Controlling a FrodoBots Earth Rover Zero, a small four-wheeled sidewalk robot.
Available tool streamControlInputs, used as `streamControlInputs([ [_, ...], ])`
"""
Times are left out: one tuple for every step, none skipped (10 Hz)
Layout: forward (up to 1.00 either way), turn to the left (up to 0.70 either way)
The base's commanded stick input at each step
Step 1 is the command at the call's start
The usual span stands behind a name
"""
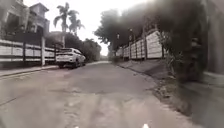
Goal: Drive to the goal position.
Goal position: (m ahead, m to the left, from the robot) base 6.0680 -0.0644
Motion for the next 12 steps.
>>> streamControlInputs([
  [0.85,0.0],
  [0.85,0.0],
  [0.85,0.0],
  [0.85,0.0],
  [0.85,0.0],
  [0.85,0.0],
  [0.85,0.0],
  [0.85,0.0],
  [0.85,0.0],
  [0.85,0.0],
  [0.85,0.0],
  [0.85,0.0],
])
